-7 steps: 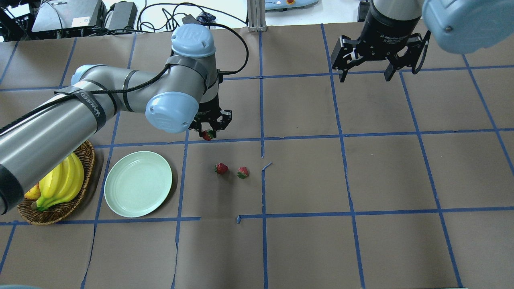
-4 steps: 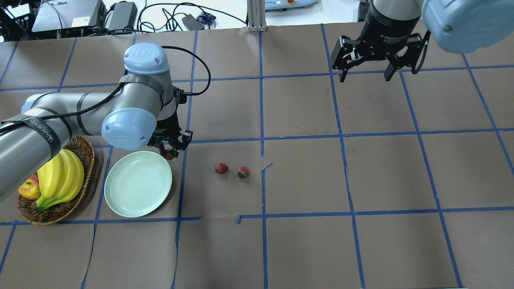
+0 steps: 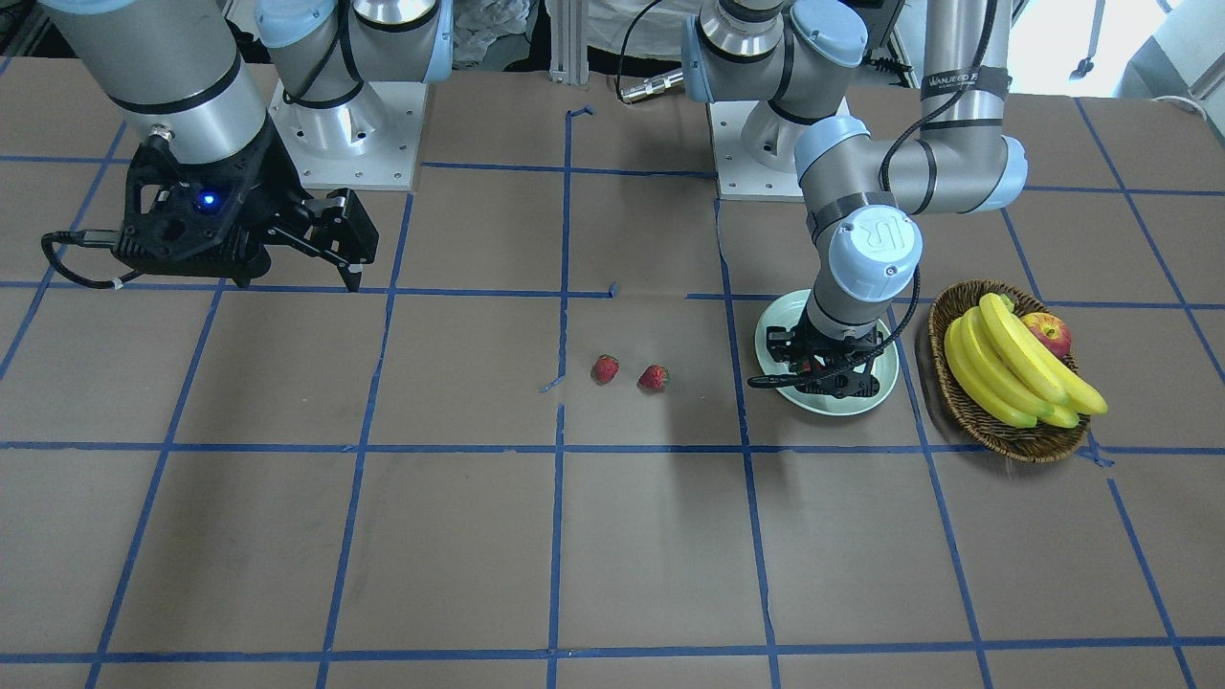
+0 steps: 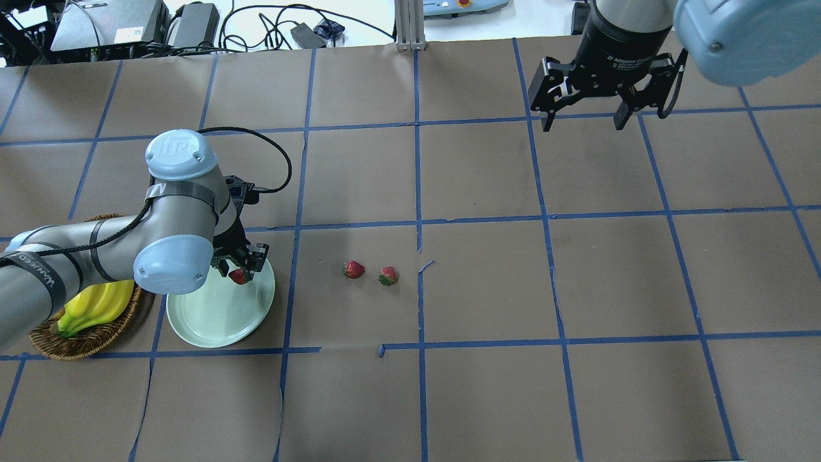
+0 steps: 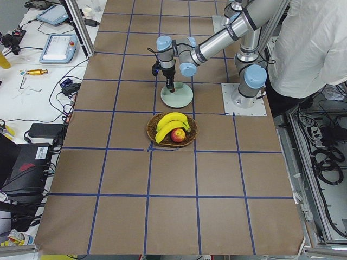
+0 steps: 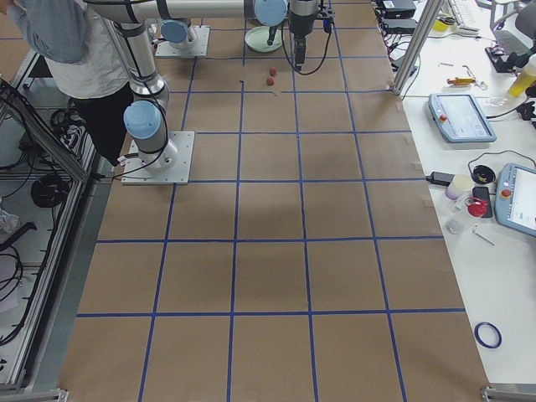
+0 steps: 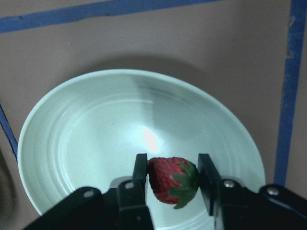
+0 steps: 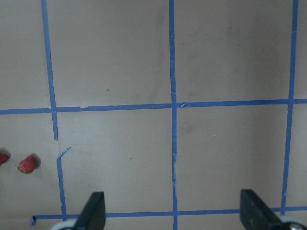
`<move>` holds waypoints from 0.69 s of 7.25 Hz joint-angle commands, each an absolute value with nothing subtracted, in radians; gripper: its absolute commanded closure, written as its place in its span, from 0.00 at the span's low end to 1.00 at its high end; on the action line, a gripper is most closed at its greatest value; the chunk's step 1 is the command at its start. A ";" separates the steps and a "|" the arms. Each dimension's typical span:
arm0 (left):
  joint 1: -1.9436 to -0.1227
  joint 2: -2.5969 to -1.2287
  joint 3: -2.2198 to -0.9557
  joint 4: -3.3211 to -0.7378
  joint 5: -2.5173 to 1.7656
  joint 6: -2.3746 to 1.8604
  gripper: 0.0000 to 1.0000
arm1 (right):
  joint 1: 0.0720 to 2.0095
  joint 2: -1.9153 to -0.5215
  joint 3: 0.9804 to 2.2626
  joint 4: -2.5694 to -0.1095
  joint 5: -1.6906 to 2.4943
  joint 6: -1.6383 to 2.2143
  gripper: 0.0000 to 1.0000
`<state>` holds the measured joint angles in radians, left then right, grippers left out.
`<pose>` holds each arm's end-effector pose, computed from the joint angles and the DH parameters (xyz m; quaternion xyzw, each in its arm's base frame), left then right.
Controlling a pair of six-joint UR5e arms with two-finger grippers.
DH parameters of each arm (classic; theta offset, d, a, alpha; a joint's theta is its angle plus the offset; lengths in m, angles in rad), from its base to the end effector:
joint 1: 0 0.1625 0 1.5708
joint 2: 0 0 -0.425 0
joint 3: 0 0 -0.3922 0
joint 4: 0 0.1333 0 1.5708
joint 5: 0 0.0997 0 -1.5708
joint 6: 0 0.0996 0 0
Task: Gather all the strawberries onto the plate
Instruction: 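Lift the strawberry with the left gripper and release it onto the plate, then return the left gripper to the cluster and grasp another strawberry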
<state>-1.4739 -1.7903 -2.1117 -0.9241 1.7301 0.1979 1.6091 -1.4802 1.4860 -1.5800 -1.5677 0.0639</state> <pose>-0.0720 -0.4738 0.1980 0.0548 0.9937 0.0677 0.0703 0.1538 -0.5252 0.4842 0.0128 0.9999 -0.0016 0.0016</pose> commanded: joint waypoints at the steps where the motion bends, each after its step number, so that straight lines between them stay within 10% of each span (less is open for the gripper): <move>1: -1.499 -1.781 -2.083 -0.916 1.695 0.155 0.00 | 1.609 -1.480 1.485 -1.580 -1.568 0.064 0.00; 5: -1.716 -1.822 -2.014 -0.916 1.522 -0.372 0.00 | 1.609 -1.479 1.486 -1.578 -1.568 0.064 0.00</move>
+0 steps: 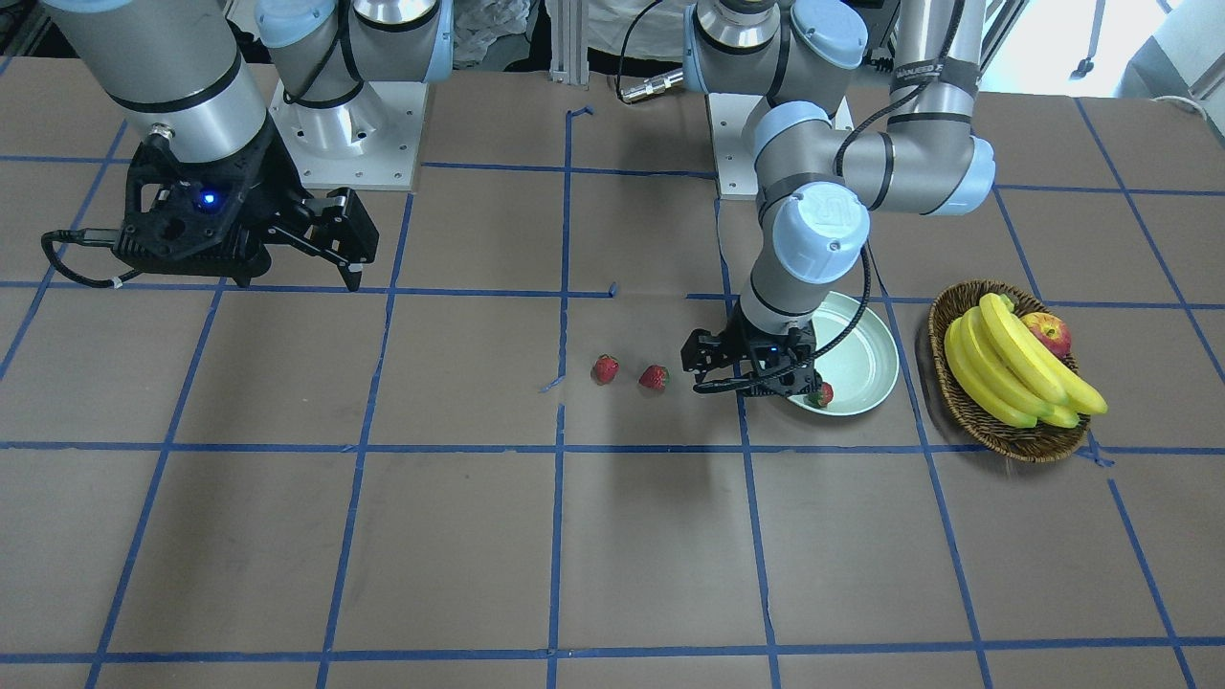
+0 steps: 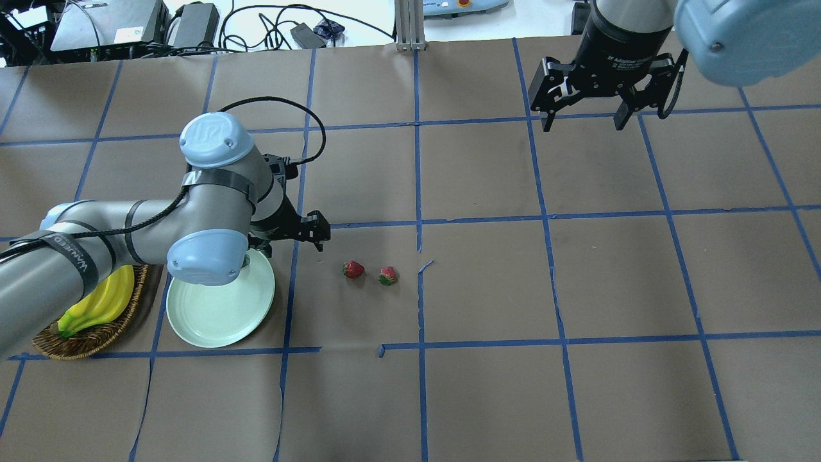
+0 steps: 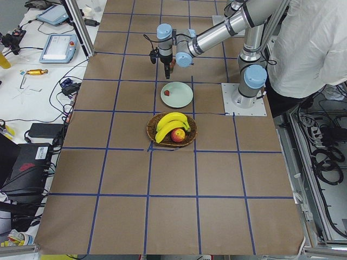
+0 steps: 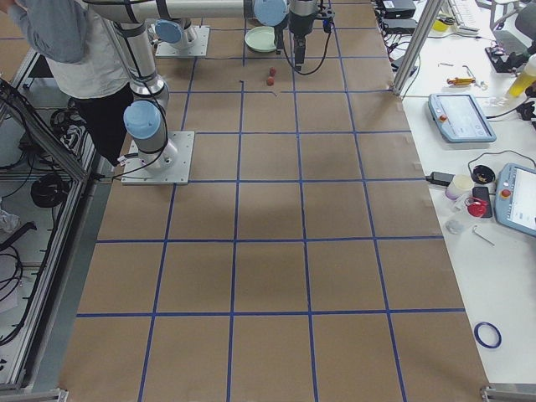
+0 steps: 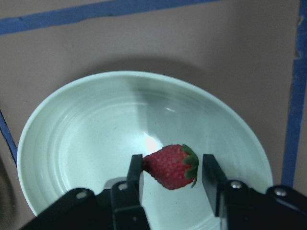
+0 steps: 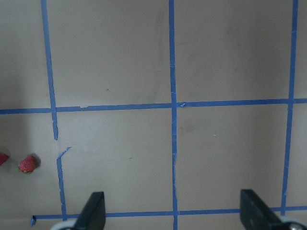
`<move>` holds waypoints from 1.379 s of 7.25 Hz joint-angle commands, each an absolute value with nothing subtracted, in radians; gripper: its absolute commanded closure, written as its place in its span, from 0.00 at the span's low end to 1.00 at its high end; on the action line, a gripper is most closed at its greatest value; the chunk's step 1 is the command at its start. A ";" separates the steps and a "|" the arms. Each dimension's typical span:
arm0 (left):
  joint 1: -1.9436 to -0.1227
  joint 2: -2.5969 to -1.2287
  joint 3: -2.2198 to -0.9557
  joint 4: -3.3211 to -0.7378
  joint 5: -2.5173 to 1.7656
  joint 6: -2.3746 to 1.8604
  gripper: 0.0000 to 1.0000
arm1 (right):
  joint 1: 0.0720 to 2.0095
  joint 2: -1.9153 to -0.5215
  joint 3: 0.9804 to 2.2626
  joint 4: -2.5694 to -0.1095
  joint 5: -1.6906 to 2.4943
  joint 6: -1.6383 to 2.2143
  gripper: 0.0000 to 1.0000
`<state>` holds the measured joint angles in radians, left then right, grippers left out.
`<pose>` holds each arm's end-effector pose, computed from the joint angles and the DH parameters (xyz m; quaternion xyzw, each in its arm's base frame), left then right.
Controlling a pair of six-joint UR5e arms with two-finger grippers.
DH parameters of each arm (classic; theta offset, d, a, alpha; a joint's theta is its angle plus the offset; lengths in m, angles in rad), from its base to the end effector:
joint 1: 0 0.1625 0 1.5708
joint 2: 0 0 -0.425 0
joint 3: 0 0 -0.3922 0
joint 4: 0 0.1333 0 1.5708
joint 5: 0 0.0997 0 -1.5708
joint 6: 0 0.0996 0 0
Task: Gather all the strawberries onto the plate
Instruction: 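Return the left gripper to the cluster and grasp another strawberry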
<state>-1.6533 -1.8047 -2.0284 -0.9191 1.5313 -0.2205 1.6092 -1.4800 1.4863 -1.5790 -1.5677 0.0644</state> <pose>-0.1777 -0.4833 0.2224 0.0693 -0.9972 -0.0227 0.0165 0.1539 -0.5251 0.4839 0.0130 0.9999 -0.0009 0.0016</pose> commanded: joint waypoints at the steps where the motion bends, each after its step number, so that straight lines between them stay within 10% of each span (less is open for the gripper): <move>1: -1.727 -1.844 -2.017 -0.907 1.522 -0.429 0.00 | 1.609 -1.479 1.486 -1.578 -1.568 0.064 0.00; 10: -1.789 -1.936 -2.043 -0.785 1.525 -0.416 0.36 | 1.609 -1.473 1.486 -1.577 -1.568 0.064 0.00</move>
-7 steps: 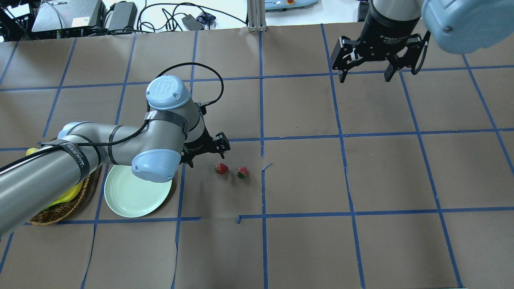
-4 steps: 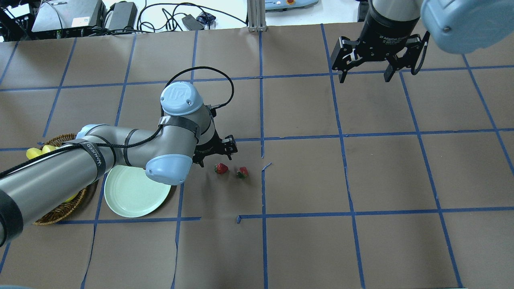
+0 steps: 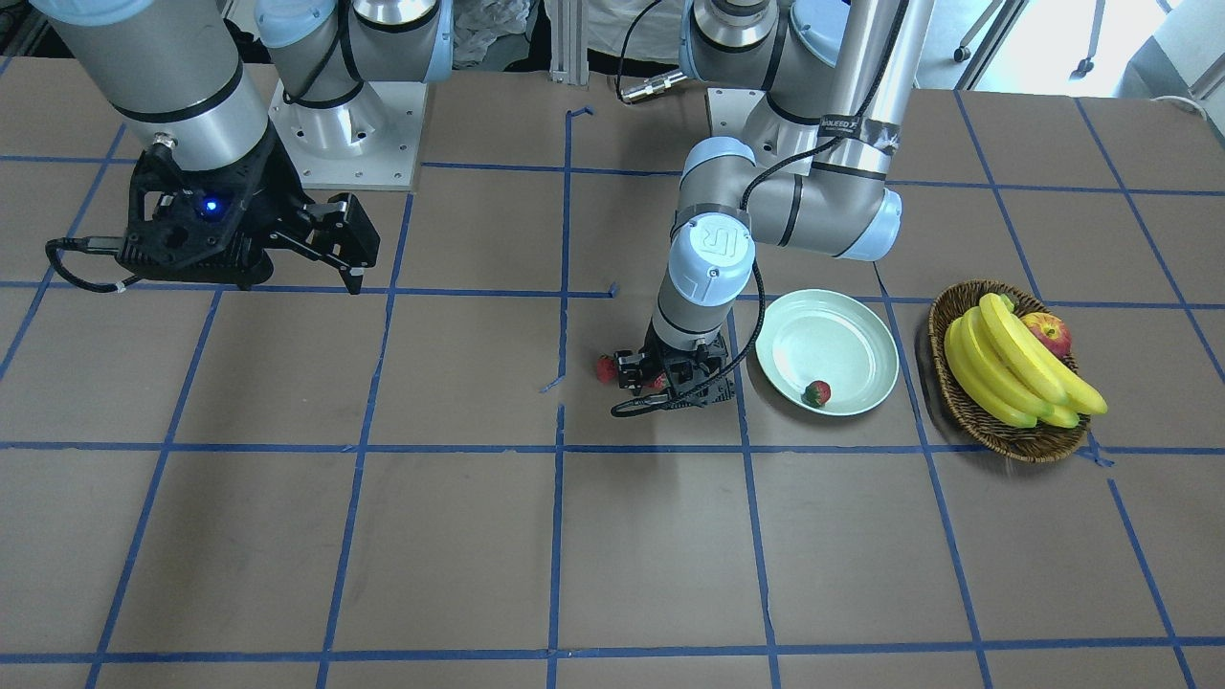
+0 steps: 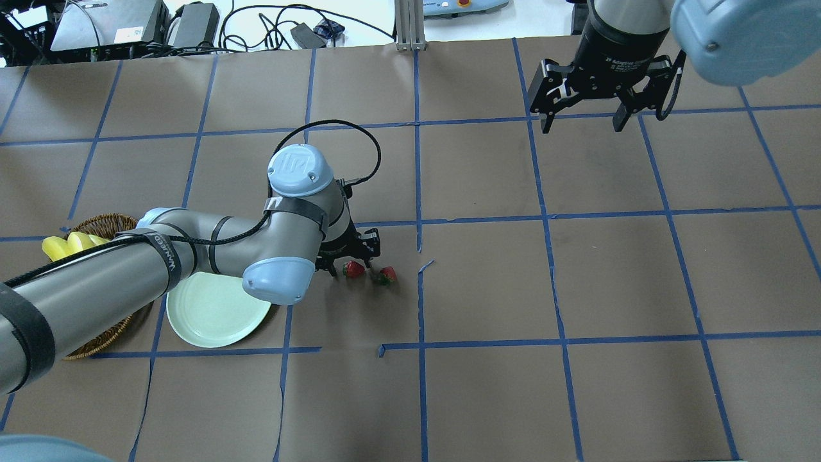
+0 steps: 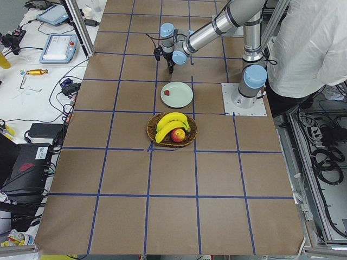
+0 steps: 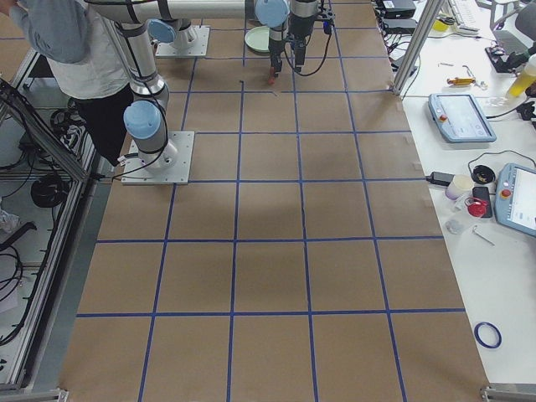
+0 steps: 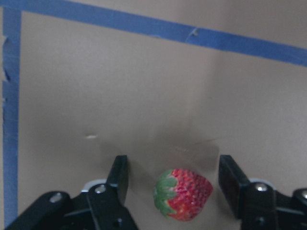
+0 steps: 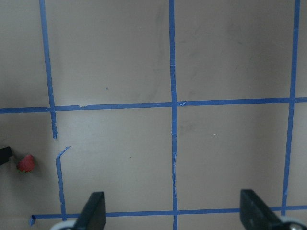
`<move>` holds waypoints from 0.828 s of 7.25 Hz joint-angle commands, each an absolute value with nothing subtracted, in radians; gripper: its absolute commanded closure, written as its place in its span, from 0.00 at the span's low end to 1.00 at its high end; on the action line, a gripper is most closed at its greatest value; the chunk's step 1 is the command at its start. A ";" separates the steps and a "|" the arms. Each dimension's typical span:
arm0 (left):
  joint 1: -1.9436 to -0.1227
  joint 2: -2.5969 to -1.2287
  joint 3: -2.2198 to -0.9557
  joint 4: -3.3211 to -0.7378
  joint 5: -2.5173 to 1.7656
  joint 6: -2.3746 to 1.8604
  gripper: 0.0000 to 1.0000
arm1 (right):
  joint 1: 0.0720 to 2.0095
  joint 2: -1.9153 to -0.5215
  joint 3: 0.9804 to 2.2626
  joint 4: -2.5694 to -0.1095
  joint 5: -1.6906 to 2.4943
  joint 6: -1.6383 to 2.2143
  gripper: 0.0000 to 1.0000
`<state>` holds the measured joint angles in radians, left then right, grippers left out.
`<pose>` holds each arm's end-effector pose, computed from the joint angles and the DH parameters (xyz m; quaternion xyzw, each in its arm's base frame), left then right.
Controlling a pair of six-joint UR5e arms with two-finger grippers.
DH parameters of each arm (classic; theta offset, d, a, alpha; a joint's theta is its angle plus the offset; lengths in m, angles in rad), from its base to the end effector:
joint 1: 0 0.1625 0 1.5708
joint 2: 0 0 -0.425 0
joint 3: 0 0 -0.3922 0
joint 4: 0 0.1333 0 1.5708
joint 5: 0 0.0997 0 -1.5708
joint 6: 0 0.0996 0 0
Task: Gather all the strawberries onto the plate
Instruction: 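Return the left gripper to the cluster and grasp another strawberry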
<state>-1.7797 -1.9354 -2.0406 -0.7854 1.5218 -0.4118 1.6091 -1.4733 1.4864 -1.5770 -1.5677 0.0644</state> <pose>-0.2409 -0.4699 0.1647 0.1018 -0.9942 -0.0308 0.0158 0.1539 -0.5270 0.4801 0.0131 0.9999 0.0035 0.0014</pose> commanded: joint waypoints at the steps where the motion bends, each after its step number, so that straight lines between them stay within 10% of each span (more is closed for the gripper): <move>1: -1.790 -1.934 -2.042 -0.785 1.526 -0.416 0.52 | 1.609 -1.473 1.486 -1.577 -1.568 0.064 0.00; 3: -1.789 -1.924 -2.028 -0.787 1.531 -0.407 0.85 | 1.609 -1.474 1.494 -1.578 -1.568 0.064 0.00; 6: -1.738 -1.879 -2.019 -0.826 1.602 -0.333 0.88 | 1.609 -1.474 1.494 -1.580 -1.568 0.063 0.00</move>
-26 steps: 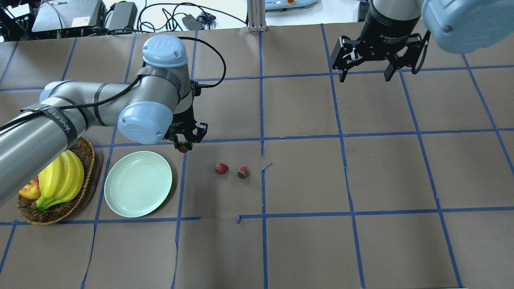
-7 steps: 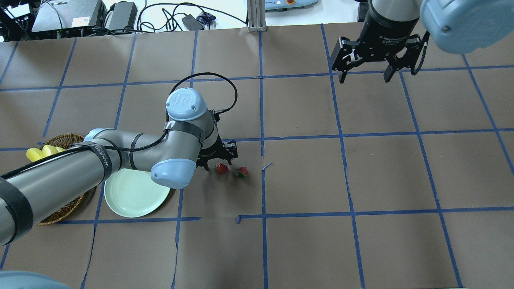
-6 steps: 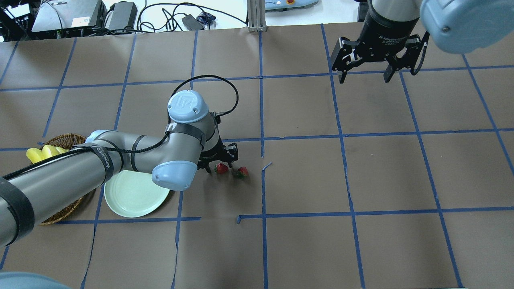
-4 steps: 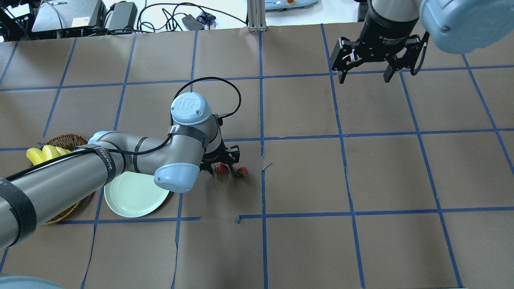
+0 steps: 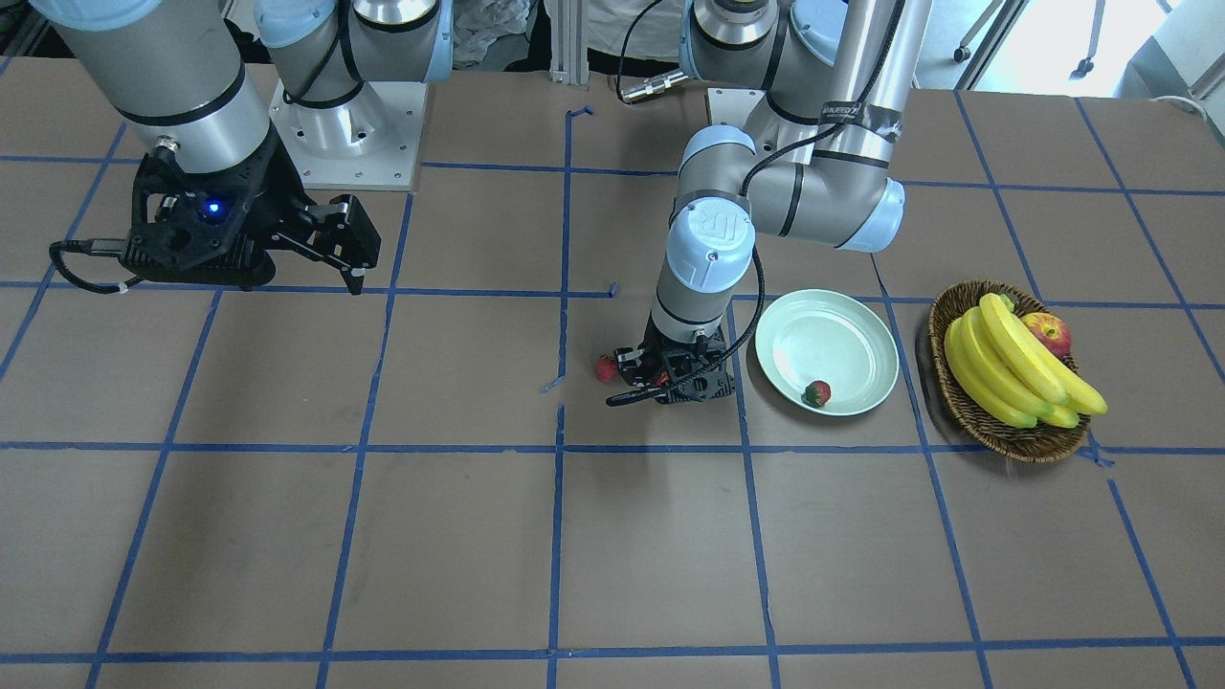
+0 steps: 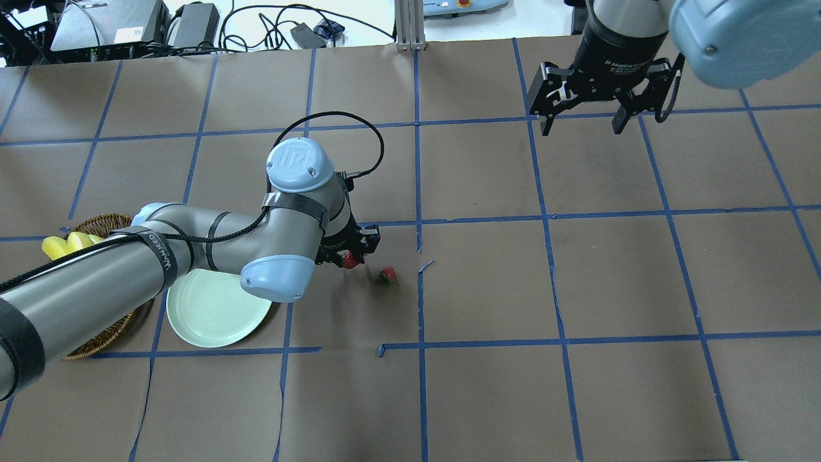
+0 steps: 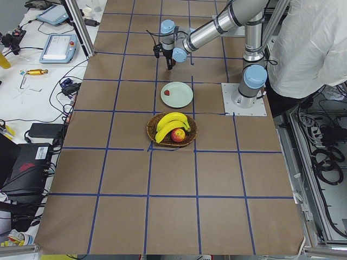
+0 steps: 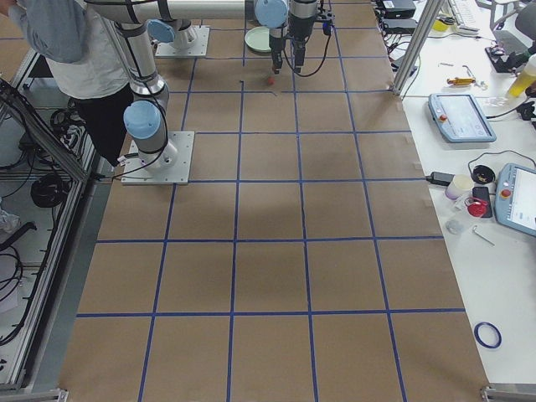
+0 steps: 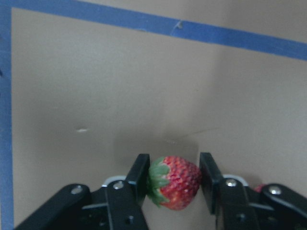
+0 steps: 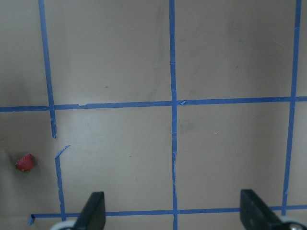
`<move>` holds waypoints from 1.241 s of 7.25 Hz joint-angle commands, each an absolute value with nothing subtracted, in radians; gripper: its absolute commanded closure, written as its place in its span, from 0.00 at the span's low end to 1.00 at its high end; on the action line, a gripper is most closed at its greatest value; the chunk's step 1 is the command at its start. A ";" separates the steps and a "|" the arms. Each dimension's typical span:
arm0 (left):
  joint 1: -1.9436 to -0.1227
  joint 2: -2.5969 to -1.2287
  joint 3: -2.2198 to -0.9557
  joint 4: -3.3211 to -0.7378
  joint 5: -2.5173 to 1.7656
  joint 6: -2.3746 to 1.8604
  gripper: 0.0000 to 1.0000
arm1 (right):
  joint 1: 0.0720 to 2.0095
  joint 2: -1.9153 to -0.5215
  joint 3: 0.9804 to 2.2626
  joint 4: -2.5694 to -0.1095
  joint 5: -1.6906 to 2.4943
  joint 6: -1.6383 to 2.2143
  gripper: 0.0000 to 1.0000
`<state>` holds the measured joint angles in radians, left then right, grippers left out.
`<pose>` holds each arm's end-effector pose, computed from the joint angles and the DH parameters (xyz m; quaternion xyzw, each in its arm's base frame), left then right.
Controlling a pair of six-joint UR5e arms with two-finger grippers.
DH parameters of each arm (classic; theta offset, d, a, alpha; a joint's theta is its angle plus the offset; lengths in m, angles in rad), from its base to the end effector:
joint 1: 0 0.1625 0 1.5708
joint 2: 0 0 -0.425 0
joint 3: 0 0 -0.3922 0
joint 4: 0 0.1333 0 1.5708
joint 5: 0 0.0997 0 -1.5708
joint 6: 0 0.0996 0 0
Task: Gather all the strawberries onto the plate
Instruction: 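Carry the strawberry over the plate and open the left gripper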
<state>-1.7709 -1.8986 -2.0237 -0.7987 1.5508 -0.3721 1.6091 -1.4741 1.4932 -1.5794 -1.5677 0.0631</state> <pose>-0.2348 -0.4771 0.1884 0.0859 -0.9962 -0.0070 0.0084 0.1539 -0.5263 0.4774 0.0124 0.9999 0.0053 0.0013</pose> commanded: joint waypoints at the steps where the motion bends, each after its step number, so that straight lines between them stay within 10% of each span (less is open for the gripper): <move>1: -1.677 -1.862 -2.035 -0.851 1.665 -0.245 0.88 | 1.609 -1.476 1.493 -1.580 -1.568 0.063 0.00; 6: -1.416 -1.790 -2.100 -0.857 1.667 0.127 0.82 | 1.609 -1.482 1.493 -1.580 -1.568 0.063 0.00; 8: -1.427 -1.780 -2.123 -0.859 1.661 0.110 0.00 | 1.609 -1.483 1.493 -1.580 -1.568 0.064 0.00; 9: -1.434 -1.764 -2.120 -0.905 1.658 0.109 0.00 | 1.609 -1.483 1.493 -1.580 -1.568 0.064 0.00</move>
<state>-1.4268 -1.7793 -2.1173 -0.8694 1.6616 0.1102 1.6091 -1.4830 1.4926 -1.5800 -1.5677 0.0643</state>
